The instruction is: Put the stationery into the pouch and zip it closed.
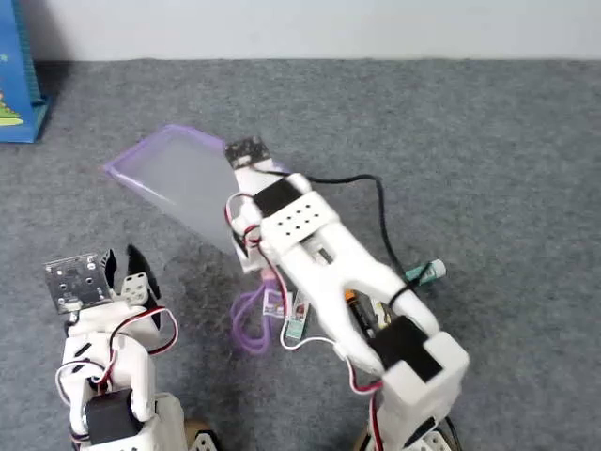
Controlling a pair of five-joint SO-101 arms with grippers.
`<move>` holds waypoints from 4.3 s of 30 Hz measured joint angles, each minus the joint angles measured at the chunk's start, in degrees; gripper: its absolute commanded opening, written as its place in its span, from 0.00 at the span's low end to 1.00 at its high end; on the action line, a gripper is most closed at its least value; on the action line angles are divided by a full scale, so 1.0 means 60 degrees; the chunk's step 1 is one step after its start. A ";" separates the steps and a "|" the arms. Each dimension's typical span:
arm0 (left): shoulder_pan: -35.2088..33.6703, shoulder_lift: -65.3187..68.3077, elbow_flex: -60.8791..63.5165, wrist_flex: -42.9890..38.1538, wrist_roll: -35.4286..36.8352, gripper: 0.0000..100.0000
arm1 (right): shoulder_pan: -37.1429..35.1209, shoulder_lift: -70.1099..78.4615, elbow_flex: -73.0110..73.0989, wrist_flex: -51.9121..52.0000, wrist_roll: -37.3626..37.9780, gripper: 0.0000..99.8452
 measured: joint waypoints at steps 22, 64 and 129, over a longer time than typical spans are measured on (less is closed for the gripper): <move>0.1363 0.0000 -0.2418 0.2125 0.0791 0.32 | -0.0484 -0.3883 0.0000 -0.0527 0.2535 0.01; 0.2359 -0.0015 -0.1758 0.1509 -0.0352 0.14 | -0.1568 -0.8044 0.2857 -0.0059 0.3634 0.01; 0.2608 0.0000 0.0015 0.0821 -0.1802 0.01 | 0.1055 -1.2879 0.4059 0.1685 0.3824 0.24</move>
